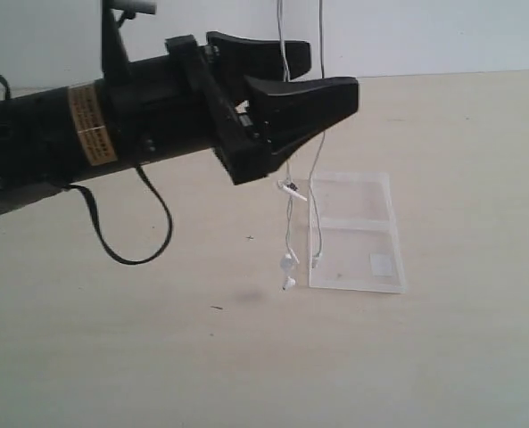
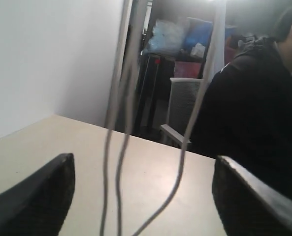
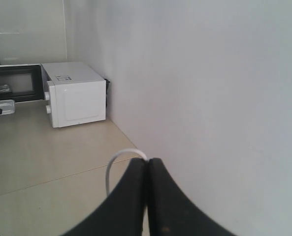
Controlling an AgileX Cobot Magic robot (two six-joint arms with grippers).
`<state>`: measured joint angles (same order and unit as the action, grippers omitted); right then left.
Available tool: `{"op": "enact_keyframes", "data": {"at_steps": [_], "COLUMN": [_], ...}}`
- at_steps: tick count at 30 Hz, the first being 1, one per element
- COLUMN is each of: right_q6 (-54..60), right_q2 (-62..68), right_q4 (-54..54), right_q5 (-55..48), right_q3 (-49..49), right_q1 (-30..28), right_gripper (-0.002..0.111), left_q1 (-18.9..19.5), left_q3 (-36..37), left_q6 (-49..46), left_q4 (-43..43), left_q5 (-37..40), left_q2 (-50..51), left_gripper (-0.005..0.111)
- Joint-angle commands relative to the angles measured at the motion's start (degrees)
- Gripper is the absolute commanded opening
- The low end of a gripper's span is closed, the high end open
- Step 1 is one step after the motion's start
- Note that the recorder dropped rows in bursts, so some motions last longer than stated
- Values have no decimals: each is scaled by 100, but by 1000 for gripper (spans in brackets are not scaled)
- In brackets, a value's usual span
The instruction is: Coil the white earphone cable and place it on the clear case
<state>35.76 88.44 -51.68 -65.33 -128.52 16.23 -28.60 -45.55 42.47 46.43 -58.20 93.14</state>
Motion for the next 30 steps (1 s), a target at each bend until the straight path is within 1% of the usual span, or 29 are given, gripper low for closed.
{"op": "enact_keyframes", "data": {"at_steps": [1, 3, 5, 10, 12, 20, 25, 30], "right_q6": [49, 49, 49, 49, 49, 49, 49, 49], "right_q2": [-6, -6, -6, -6, -6, -6, -6, -6], "right_q4": [-48, -33, -36, -36, -36, -36, -9, -9], "right_q5": [41, 41, 17, 17, 17, 17, 19, 19], "right_q3": [16, 16, 16, 16, 16, 16, 16, 16], "right_q1": [6, 6, 6, 6, 6, 6, 6, 6], "right_gripper": [0, 0, 0, 0, 0, 0, 0, 0], "left_q1": [-322, -362, -365, -365, -365, -320, -296, -126], "left_q3": [-371, -449, -460, -460, -460, -460, -460, -460], "left_q6": [-76, -65, -1, -1, -1, 209, 274, 545], "left_q4": [-208, -174, -165, -94, 14, 402, 459, 720], "left_q5": [498, 681, 693, 668, 668, 734, 1039, 1052], "left_q2": [231, 291, 306, 306, 306, 279, 191, 103], "left_gripper": [74, 74, 70, 49, 45, 53, 53, 53]}}
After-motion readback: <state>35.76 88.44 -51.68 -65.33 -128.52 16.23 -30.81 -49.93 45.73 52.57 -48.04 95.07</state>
